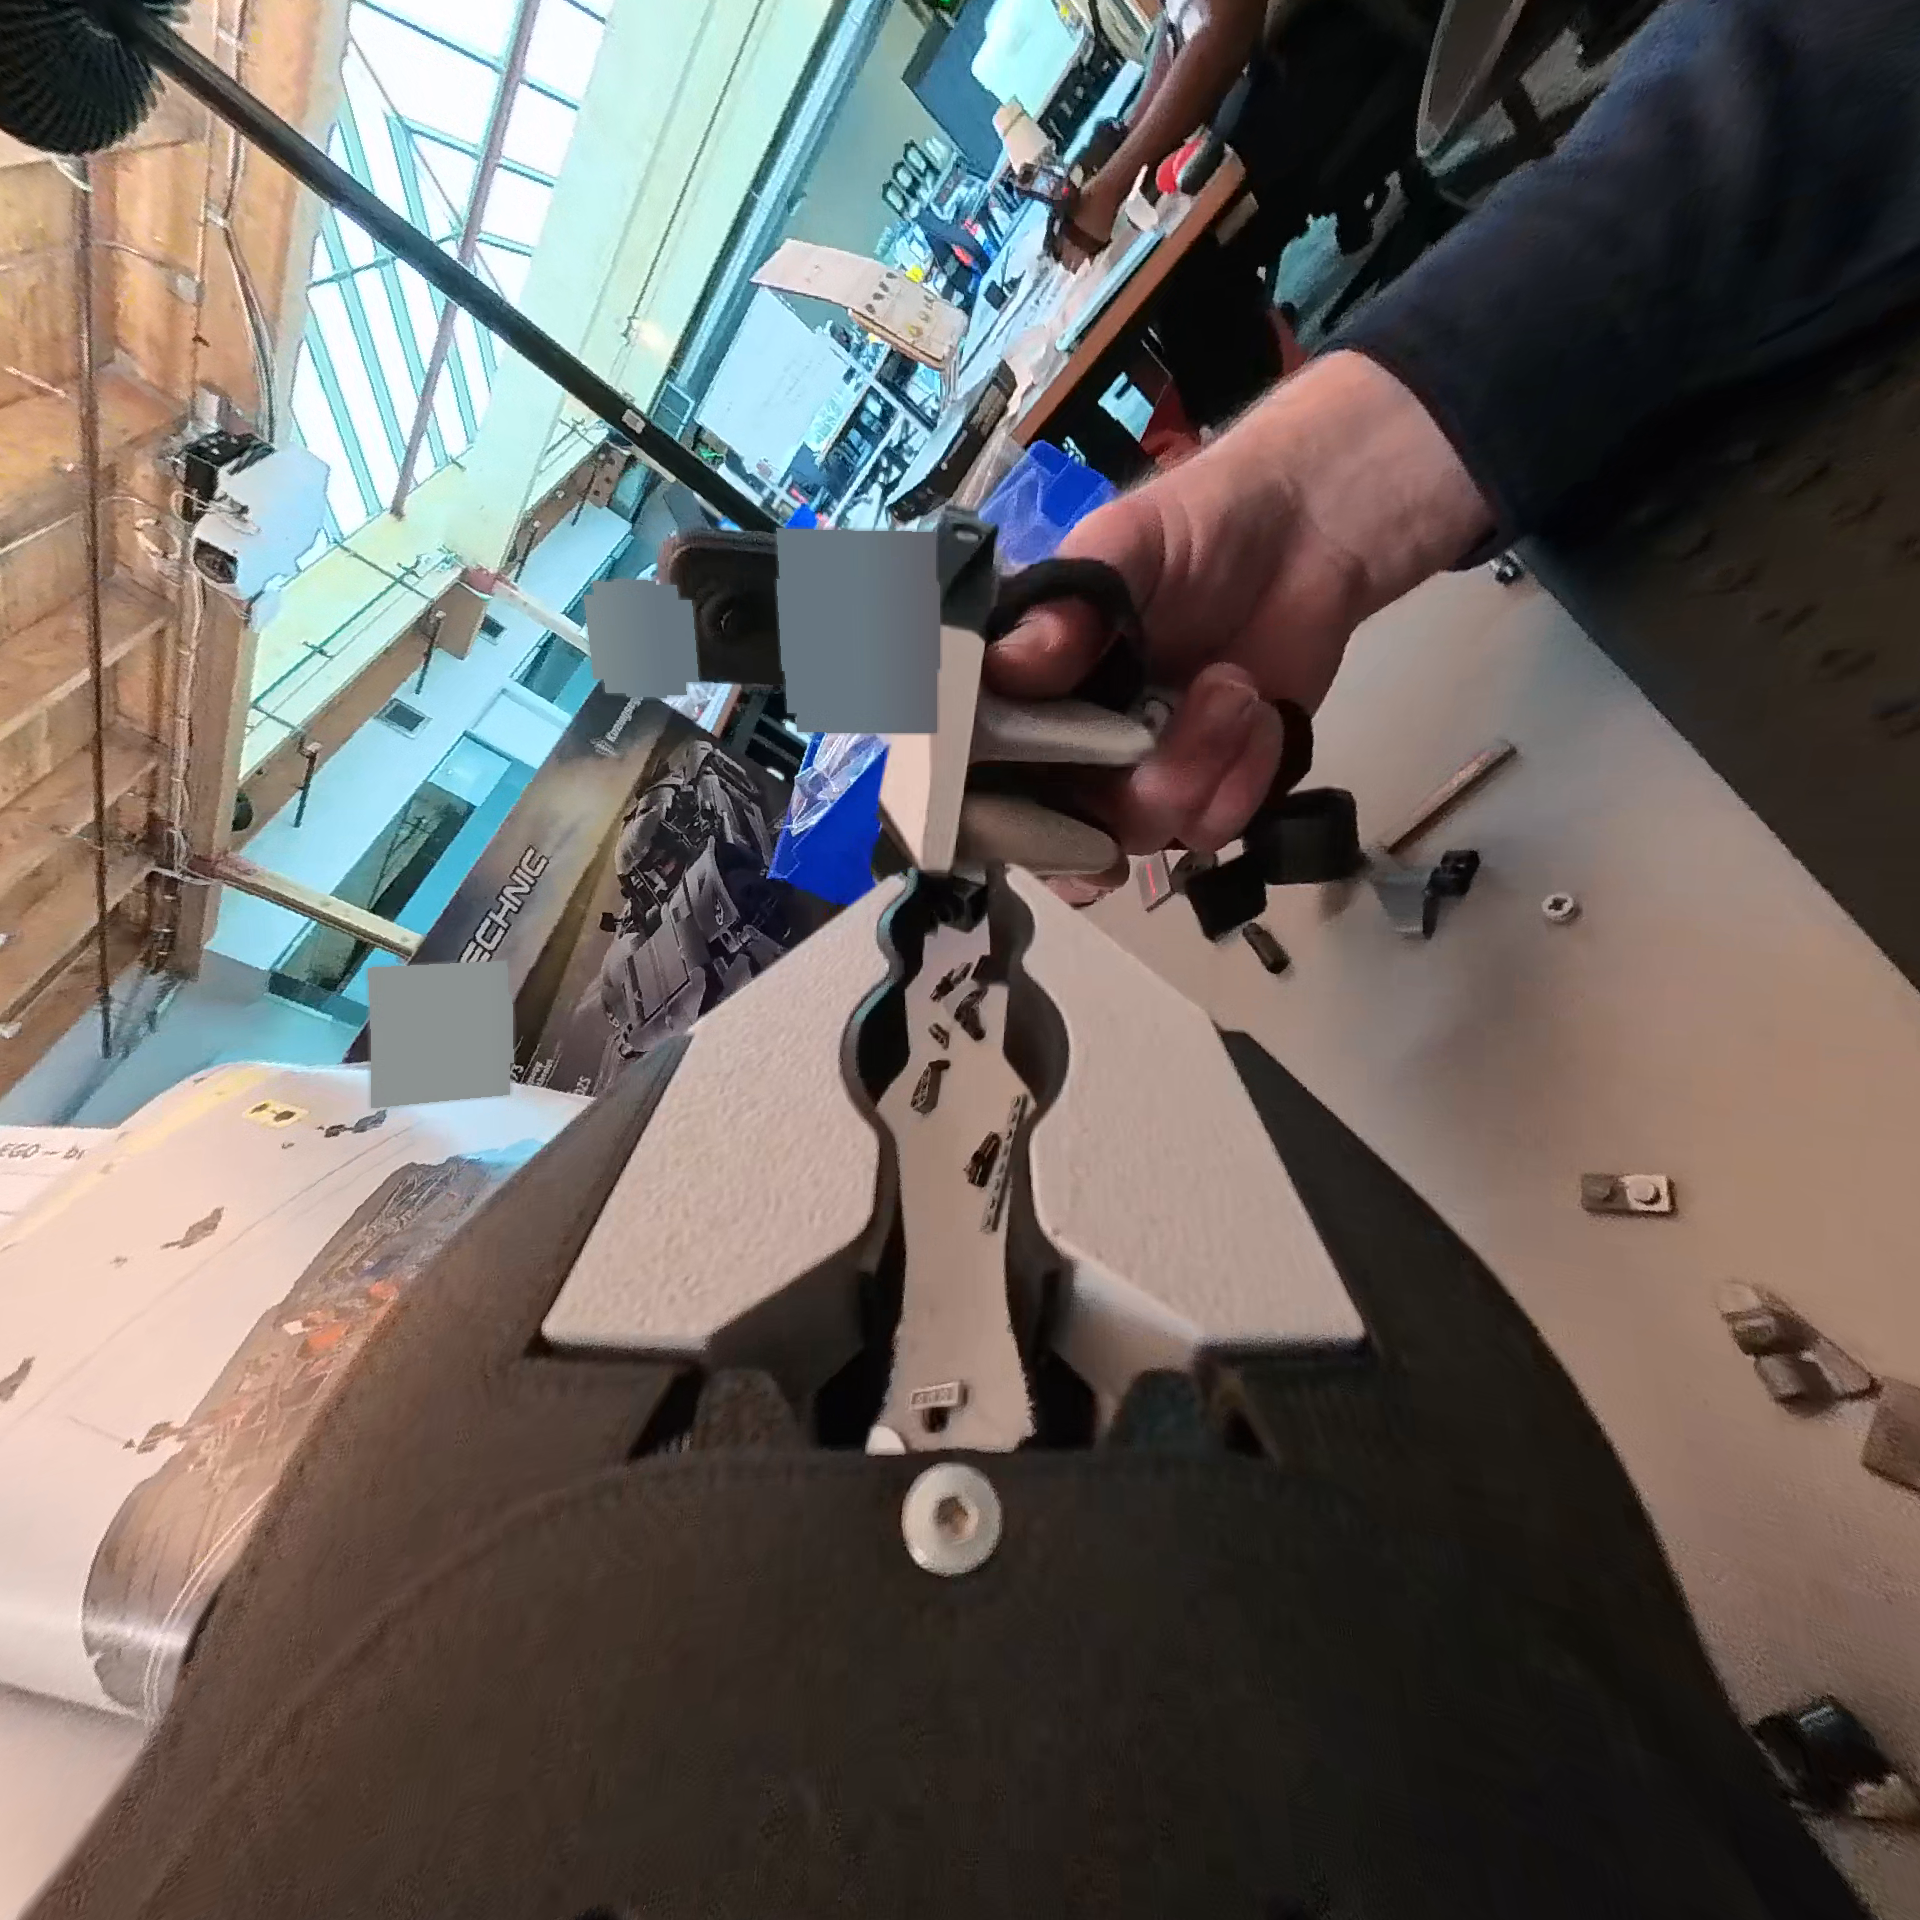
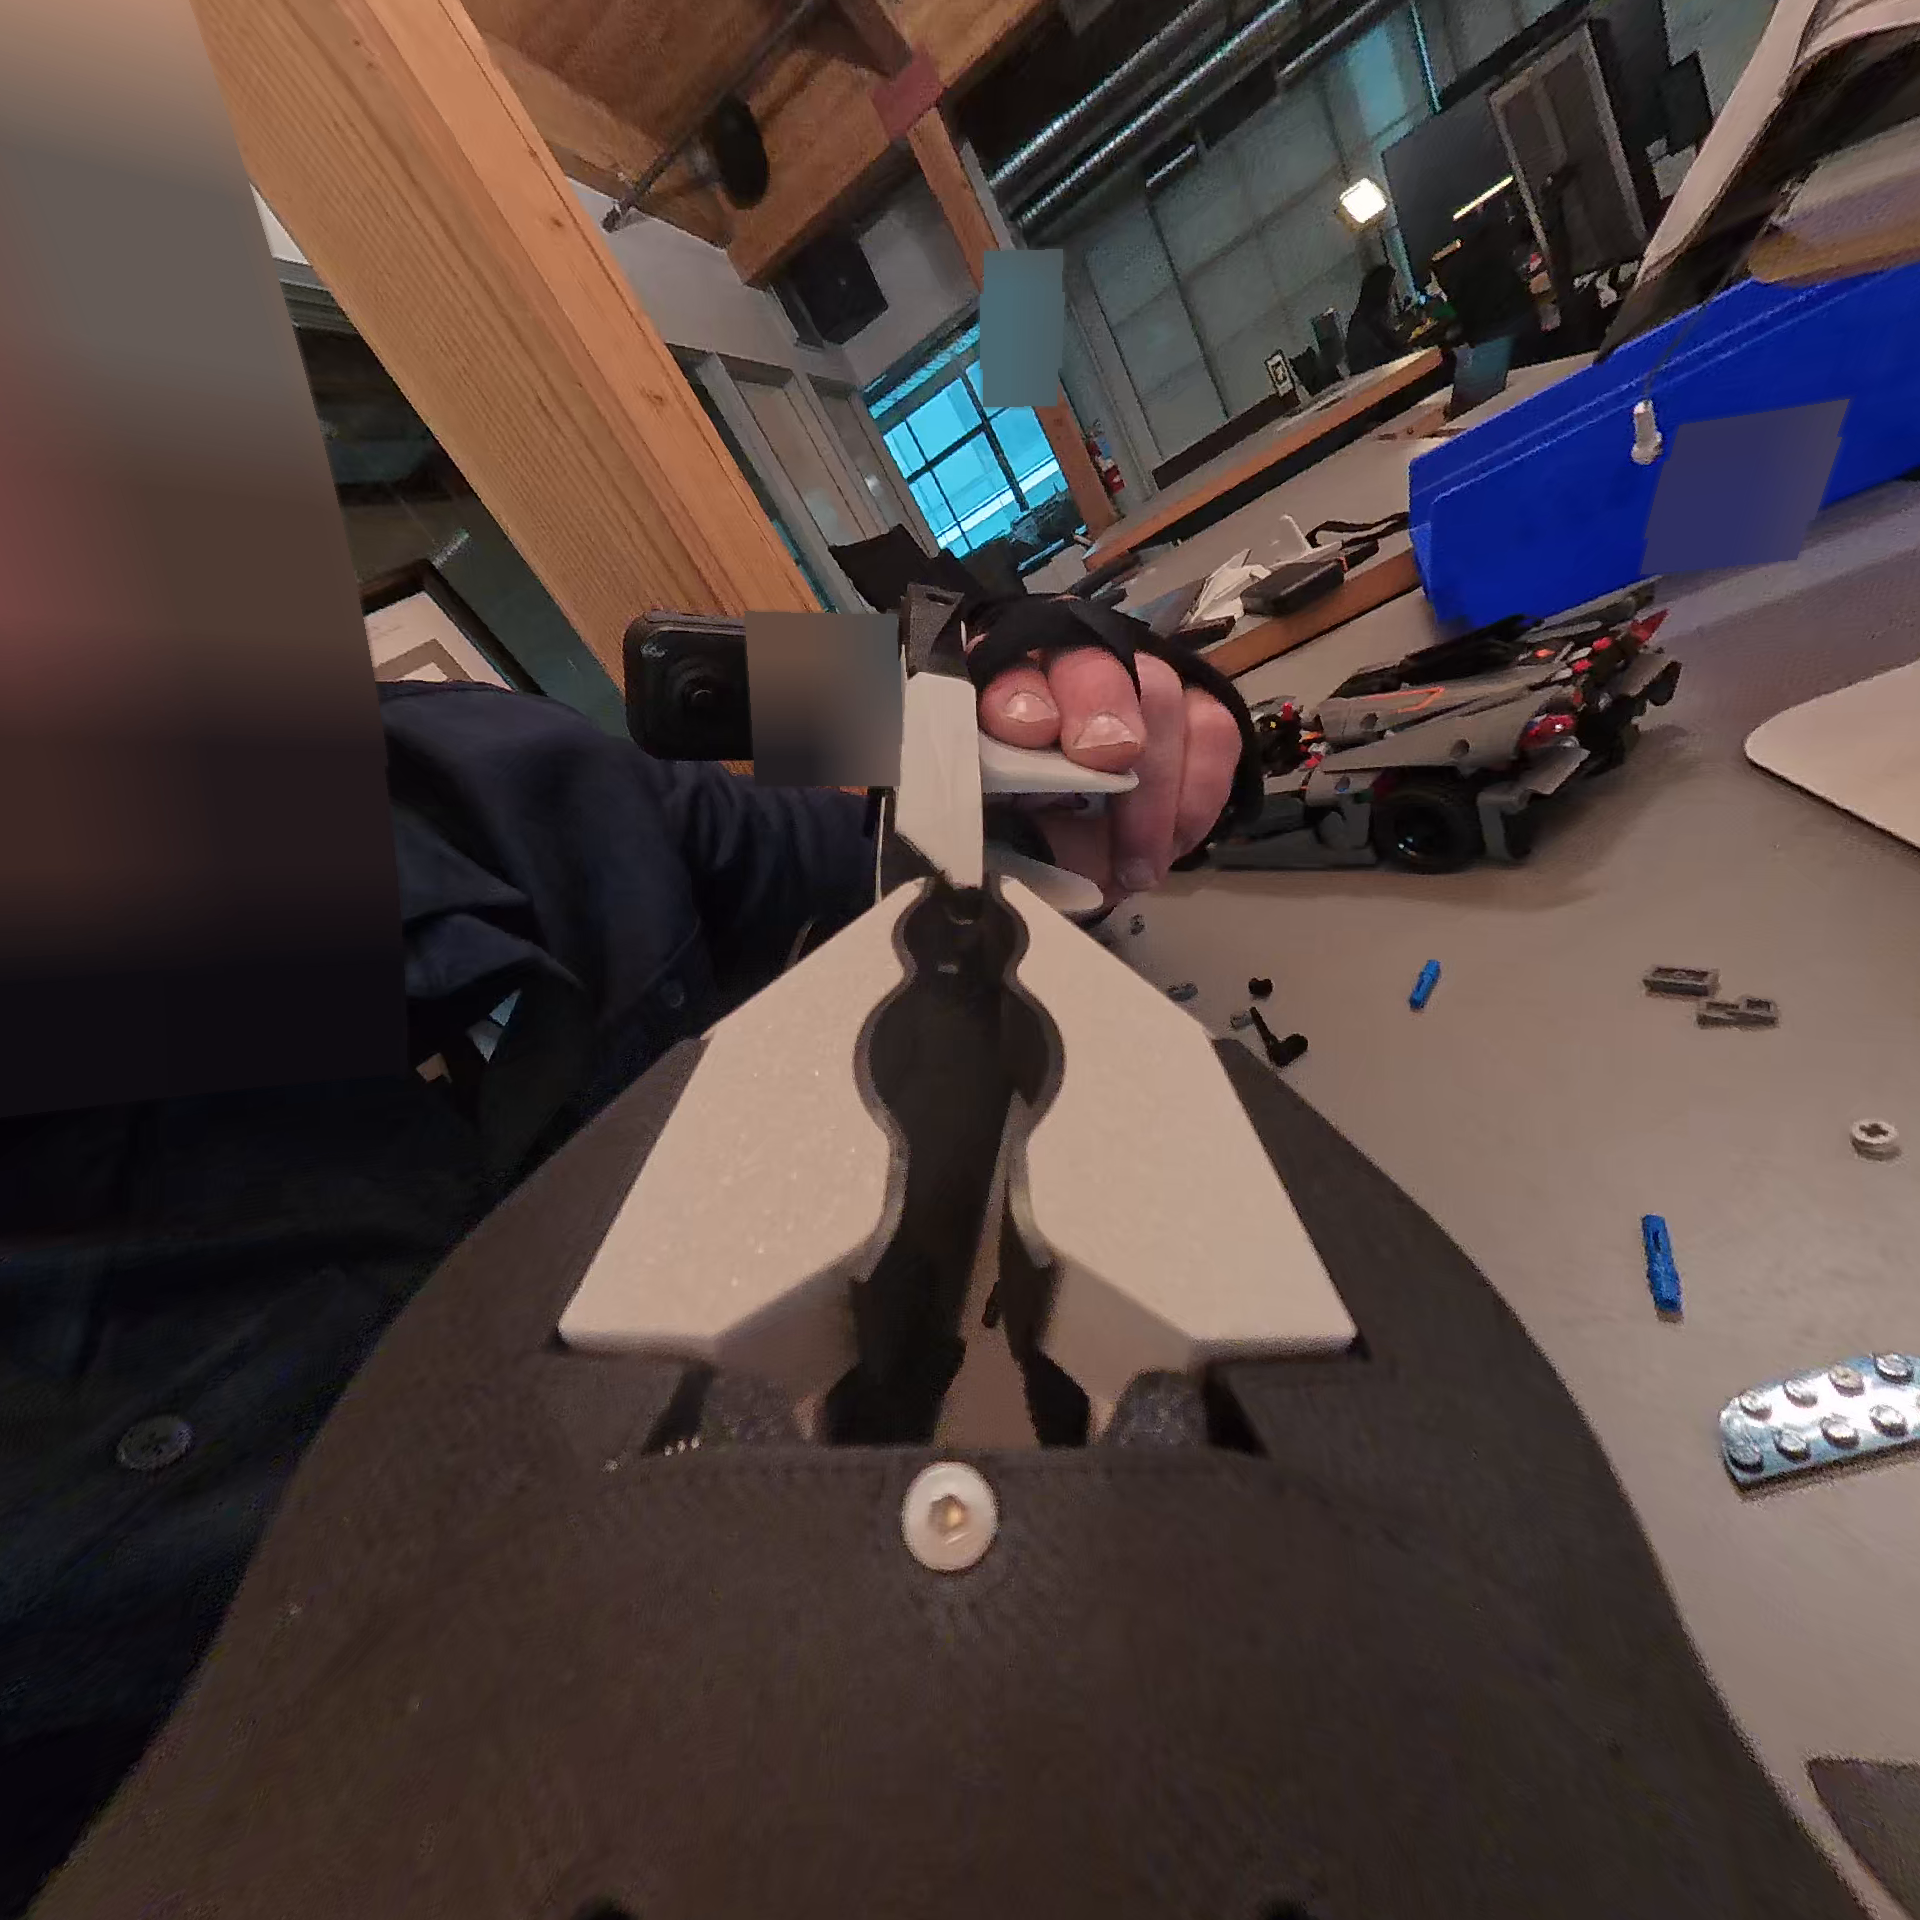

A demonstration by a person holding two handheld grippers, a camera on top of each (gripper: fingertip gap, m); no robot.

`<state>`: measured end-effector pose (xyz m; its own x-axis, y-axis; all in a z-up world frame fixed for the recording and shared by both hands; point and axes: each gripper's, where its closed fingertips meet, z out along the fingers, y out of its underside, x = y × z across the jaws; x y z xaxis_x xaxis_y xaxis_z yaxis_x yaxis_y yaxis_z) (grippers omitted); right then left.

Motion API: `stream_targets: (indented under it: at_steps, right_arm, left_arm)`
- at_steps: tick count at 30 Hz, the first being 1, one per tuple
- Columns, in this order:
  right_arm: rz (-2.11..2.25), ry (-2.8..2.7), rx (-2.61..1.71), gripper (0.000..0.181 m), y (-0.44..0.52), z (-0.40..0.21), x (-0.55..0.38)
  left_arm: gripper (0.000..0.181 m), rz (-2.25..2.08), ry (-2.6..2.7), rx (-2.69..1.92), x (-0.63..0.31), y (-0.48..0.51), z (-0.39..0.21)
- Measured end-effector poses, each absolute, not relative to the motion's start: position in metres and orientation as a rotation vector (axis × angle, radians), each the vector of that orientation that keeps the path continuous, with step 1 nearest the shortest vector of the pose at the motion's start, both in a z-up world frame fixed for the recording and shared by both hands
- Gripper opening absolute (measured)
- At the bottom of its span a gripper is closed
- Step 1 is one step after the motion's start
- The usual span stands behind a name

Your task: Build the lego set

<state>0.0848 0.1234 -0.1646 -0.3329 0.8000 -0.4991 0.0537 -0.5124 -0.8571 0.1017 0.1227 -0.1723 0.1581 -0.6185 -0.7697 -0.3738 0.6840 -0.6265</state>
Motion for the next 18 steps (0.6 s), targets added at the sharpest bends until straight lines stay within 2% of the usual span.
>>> stream_targets:
  at_steps: [4, 9, 13, 18]
  right_arm:
    - [1.823, -1.137, -1.429, 0.004, 0.129, -0.172, 0.085]
    - [1.7, -1.122, -1.515, 0.004, 0.146, -0.187, 0.092]
    - [1.657, -1.113, -1.521, 0.004, 0.153, -0.192, 0.098]
    - [1.77, -1.056, -1.484, 0.004, 0.156, -0.186, 0.103]
  left_arm:
    - [0.01, -0.21, 1.475, -0.901, 0.102, 0.128, -0.18]
    - [0.035, -0.26, 1.532, -1.044, 0.094, 0.145, -0.203]
    - [0.032, -0.375, 1.622, -1.232, 0.087, 0.155, -0.235]
    - [0.041, -0.387, 1.702, -1.513, 0.081, 0.165, -0.278]
